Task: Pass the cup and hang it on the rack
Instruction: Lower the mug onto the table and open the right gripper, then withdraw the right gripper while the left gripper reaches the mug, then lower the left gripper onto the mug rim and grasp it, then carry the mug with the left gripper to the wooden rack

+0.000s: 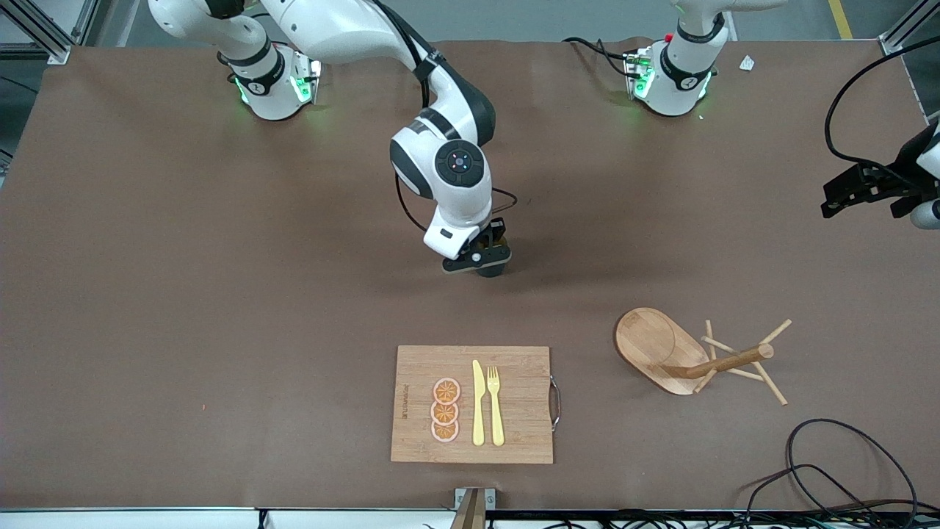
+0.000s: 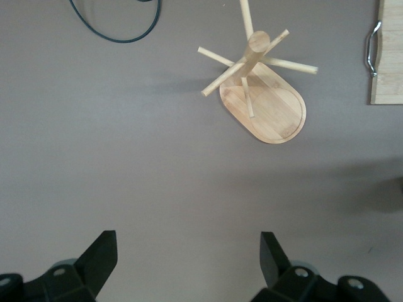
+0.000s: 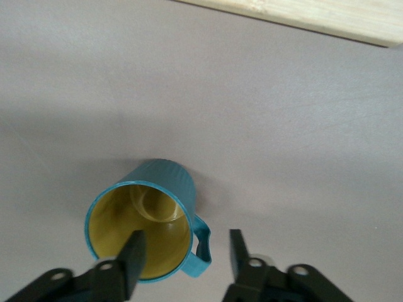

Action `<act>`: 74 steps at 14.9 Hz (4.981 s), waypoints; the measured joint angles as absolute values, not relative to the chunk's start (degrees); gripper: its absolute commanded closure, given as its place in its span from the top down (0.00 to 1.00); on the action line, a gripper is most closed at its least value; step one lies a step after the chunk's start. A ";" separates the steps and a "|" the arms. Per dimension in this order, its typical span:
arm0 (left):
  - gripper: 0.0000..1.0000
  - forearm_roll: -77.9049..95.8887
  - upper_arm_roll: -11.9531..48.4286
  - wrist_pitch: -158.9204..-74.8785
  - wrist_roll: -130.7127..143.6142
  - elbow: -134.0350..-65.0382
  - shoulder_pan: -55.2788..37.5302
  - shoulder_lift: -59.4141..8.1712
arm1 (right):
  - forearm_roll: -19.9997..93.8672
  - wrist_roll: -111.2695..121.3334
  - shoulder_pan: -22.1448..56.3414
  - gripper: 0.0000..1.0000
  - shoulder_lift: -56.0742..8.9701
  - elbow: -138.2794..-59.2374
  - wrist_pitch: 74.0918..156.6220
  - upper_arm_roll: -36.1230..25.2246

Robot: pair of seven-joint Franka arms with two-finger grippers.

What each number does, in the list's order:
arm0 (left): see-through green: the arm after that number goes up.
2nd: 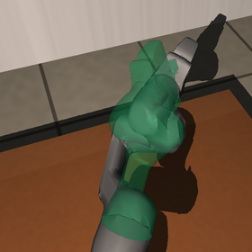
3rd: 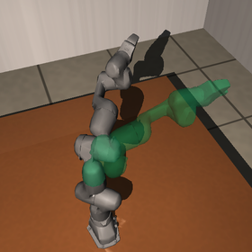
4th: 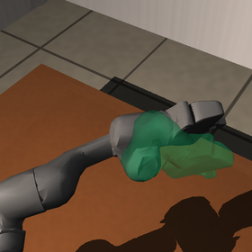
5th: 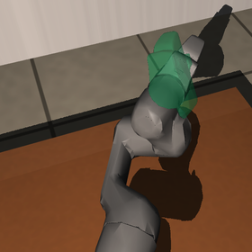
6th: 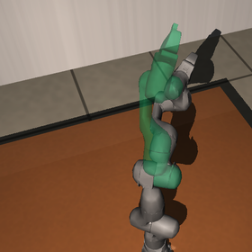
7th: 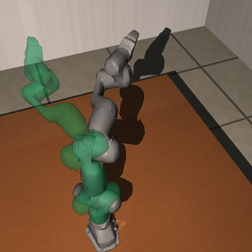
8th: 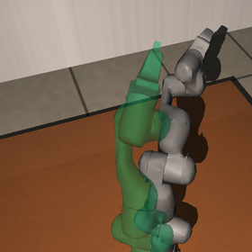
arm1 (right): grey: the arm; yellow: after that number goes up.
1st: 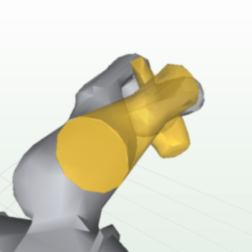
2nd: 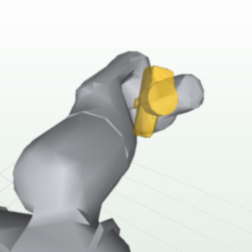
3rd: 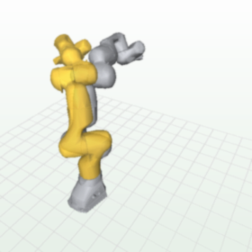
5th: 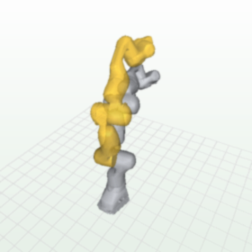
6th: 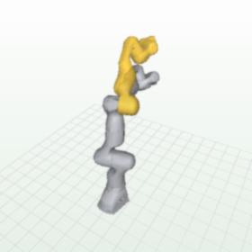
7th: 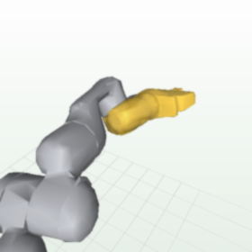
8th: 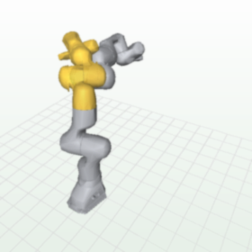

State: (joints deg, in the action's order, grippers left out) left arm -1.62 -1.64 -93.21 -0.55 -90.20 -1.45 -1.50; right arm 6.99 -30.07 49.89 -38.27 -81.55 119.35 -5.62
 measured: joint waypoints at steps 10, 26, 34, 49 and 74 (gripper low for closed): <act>1.00 -2.15 7.89 -91.13 28.98 -90.13 -2.36 -1.75 | 6.81 -21.64 29.50 1.00 -25.58 -81.68 98.38 -7.03; 1.00 -35.09 28.28 -91.48 112.05 -82.97 -30.44 -26.11 | 0.56 3.01 1.45 1.00 -8.72 -95.65 95.66 -7.16; 1.00 -47.03 14.40 -92.87 136.64 -75.69 -57.38 -47.27 | -0.06 3.50 -0.56 1.00 -6.68 -89.76 89.33 -6.96; 0.97 -47.34 2.45 -104.94 141.81 -72.13 -63.03 -57.09 | 0.37 3.49 -0.56 1.00 -7.09 -85.19 84.58 -6.10; 0.00 -22.29 2.14 -120.76 124.79 -68.87 -49.27 -48.38 | 0.74 1.69 -0.21 1.00 4.63 -93.64 86.13 -5.93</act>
